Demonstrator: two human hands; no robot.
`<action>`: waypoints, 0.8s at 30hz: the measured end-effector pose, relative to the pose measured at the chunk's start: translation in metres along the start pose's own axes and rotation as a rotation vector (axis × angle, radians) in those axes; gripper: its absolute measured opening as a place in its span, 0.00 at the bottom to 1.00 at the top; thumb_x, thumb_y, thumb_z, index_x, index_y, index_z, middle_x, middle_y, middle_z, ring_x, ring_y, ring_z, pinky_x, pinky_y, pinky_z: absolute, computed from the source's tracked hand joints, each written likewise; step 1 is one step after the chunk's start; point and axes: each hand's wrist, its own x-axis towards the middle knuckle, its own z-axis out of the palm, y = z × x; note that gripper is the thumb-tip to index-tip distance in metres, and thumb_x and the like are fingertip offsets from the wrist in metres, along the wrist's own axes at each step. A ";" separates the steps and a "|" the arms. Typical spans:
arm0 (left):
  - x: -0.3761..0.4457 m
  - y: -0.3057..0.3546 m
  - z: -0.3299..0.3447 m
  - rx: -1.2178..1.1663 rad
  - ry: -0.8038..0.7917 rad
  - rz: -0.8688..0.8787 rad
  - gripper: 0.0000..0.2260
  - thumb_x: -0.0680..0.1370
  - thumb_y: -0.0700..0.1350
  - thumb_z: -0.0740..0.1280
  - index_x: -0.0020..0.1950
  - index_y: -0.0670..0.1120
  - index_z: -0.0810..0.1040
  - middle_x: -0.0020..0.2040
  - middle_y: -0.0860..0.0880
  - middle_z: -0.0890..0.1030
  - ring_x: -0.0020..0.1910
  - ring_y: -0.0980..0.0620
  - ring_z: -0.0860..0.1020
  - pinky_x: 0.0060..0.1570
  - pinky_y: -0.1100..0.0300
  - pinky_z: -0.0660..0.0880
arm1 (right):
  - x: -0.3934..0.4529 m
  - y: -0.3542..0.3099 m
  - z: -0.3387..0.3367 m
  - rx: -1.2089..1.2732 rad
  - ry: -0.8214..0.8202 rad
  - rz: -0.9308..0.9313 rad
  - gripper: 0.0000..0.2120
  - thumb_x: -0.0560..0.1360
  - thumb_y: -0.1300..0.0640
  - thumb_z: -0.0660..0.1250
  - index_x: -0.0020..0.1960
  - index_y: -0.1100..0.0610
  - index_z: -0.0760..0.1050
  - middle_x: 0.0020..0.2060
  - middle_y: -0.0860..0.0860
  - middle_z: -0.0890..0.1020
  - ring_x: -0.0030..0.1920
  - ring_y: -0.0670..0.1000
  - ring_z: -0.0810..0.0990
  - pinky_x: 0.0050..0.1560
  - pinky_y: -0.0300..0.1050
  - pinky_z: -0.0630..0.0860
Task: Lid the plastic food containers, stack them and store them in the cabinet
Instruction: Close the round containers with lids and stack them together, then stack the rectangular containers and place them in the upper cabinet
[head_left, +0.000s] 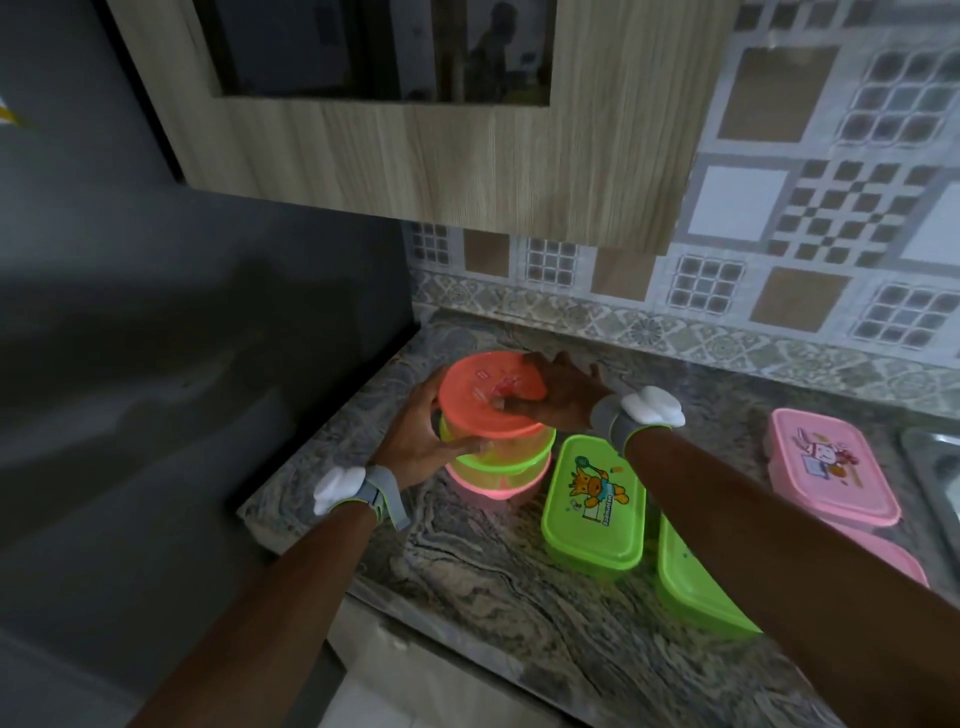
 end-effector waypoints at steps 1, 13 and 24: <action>0.001 0.000 0.001 -0.017 -0.008 -0.001 0.46 0.57 0.66 0.81 0.67 0.79 0.57 0.72 0.56 0.68 0.63 0.79 0.68 0.55 0.85 0.66 | -0.001 0.001 -0.001 0.004 0.004 0.002 0.49 0.62 0.18 0.56 0.76 0.41 0.53 0.72 0.58 0.65 0.74 0.62 0.62 0.73 0.70 0.46; -0.016 0.031 0.022 0.177 0.238 0.188 0.51 0.64 0.70 0.75 0.79 0.60 0.52 0.76 0.55 0.58 0.76 0.56 0.61 0.71 0.54 0.65 | -0.026 0.070 -0.013 0.046 0.059 0.086 0.27 0.81 0.36 0.42 0.77 0.43 0.55 0.76 0.50 0.62 0.77 0.53 0.55 0.73 0.68 0.43; -0.081 0.104 0.194 0.327 -0.245 0.577 0.40 0.71 0.68 0.69 0.78 0.54 0.62 0.74 0.50 0.66 0.73 0.48 0.67 0.71 0.49 0.67 | -0.143 0.211 -0.009 -0.107 -0.065 0.484 0.33 0.77 0.31 0.52 0.78 0.42 0.55 0.78 0.54 0.59 0.77 0.60 0.58 0.72 0.72 0.44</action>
